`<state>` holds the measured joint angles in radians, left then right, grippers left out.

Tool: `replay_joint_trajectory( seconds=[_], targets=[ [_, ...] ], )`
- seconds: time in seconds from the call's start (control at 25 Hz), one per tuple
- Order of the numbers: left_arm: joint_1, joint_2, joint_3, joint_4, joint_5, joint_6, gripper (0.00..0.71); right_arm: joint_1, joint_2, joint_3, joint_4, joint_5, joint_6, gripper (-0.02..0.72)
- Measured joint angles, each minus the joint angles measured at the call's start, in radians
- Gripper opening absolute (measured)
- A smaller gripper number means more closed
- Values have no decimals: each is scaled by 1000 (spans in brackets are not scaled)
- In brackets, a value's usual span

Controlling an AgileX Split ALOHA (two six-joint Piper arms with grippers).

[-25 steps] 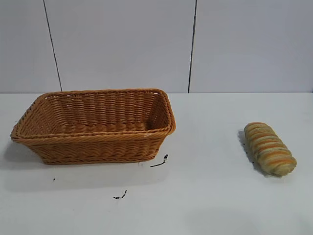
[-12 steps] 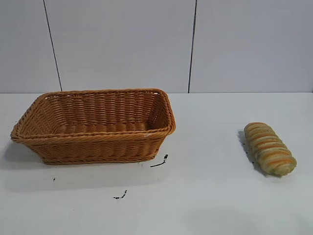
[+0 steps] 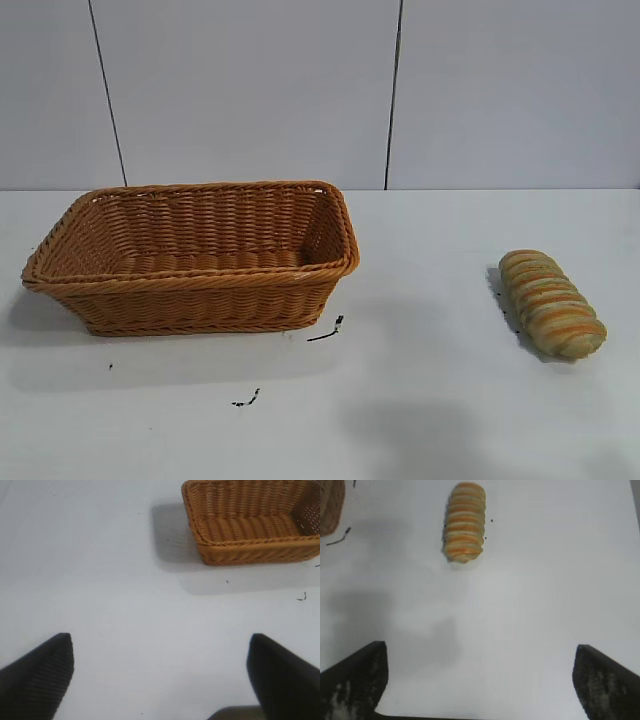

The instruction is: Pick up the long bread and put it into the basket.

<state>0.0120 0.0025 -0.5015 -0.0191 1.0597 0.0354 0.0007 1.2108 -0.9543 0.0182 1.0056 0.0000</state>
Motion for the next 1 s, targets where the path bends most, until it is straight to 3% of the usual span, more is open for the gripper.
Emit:
replay_joint_trajectory(
  seconds=[0.6,1.0],
  targets=[
    [0,0,0,0,0,0,693,50,645,-402,-24,-53,-17,690],
    [0,0,0,0,0,0,693,51,857,-414,-18,-201,-26,690]
  ],
)
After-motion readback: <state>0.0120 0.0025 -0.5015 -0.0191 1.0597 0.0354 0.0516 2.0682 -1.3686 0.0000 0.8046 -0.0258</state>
